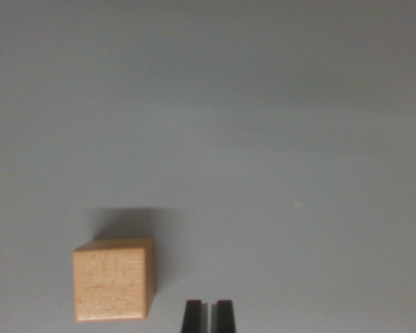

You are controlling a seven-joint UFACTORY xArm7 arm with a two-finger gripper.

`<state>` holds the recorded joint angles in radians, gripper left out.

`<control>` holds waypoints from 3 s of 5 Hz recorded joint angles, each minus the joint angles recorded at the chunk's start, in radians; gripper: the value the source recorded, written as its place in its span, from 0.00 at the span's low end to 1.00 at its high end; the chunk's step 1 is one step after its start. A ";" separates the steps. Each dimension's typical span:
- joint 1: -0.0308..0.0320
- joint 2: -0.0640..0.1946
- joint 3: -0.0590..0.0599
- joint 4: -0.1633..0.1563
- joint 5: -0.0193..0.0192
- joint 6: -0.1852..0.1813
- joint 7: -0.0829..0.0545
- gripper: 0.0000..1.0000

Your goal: Push wooden cube

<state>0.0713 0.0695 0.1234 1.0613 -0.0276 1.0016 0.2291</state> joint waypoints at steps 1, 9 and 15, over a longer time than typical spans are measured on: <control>0.0000 0.000 0.000 0.000 0.0000 0.000 0.000 0.00; 0.0352 0.037 0.042 -0.161 -0.0008 -0.173 0.082 0.00; 0.0567 0.059 0.067 -0.259 -0.0013 -0.278 0.132 0.00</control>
<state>0.1280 0.1288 0.1903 0.8025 -0.0289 0.7236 0.3614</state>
